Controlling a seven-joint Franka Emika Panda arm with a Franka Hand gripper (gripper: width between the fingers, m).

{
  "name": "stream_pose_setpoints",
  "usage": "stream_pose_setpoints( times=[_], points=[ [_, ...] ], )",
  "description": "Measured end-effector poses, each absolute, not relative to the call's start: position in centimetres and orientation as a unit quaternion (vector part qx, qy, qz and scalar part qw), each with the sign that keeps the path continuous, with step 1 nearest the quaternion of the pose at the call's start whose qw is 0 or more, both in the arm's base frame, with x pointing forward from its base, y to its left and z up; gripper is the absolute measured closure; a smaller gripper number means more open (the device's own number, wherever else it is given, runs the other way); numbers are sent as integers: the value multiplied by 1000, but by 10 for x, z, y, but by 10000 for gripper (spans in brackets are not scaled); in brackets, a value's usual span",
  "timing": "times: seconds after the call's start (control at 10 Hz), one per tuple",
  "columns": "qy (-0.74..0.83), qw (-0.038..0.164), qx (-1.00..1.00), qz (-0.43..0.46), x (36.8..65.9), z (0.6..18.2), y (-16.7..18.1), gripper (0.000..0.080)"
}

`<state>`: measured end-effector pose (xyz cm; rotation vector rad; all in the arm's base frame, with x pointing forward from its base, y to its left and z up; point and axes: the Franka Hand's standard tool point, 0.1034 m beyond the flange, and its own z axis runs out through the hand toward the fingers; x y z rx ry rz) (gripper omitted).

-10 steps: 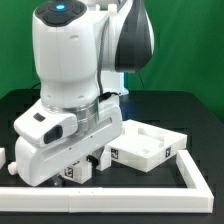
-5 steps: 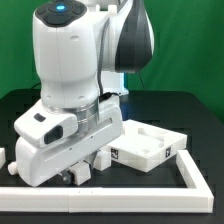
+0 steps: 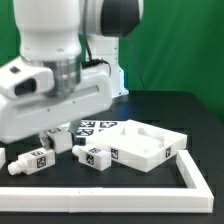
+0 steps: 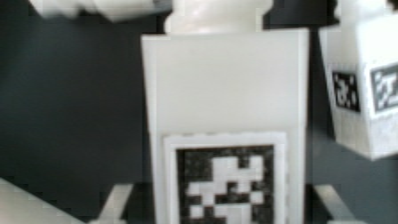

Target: Assemble one leg

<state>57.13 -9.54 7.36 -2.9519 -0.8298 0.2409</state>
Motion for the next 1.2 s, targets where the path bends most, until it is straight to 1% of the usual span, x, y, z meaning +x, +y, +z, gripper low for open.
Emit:
stream_pose_setpoints(
  times=[0.1,0.6,0.7,0.8,0.9,1.0,1.1,1.2],
  points=[
    [-255,42,-963,83,563,69,-95,515],
    [-253,41,-963,82,561,67,-97,515],
    [-238,35,-968,79,543,68,-112,514],
    [-220,31,-971,83,517,66,-128,514],
    [-208,27,-974,86,492,57,-142,514],
    [-186,26,-978,88,473,45,-146,514],
    [-166,27,-981,93,469,42,-140,514],
    [-175,27,-980,91,472,43,-139,514]
  ],
)
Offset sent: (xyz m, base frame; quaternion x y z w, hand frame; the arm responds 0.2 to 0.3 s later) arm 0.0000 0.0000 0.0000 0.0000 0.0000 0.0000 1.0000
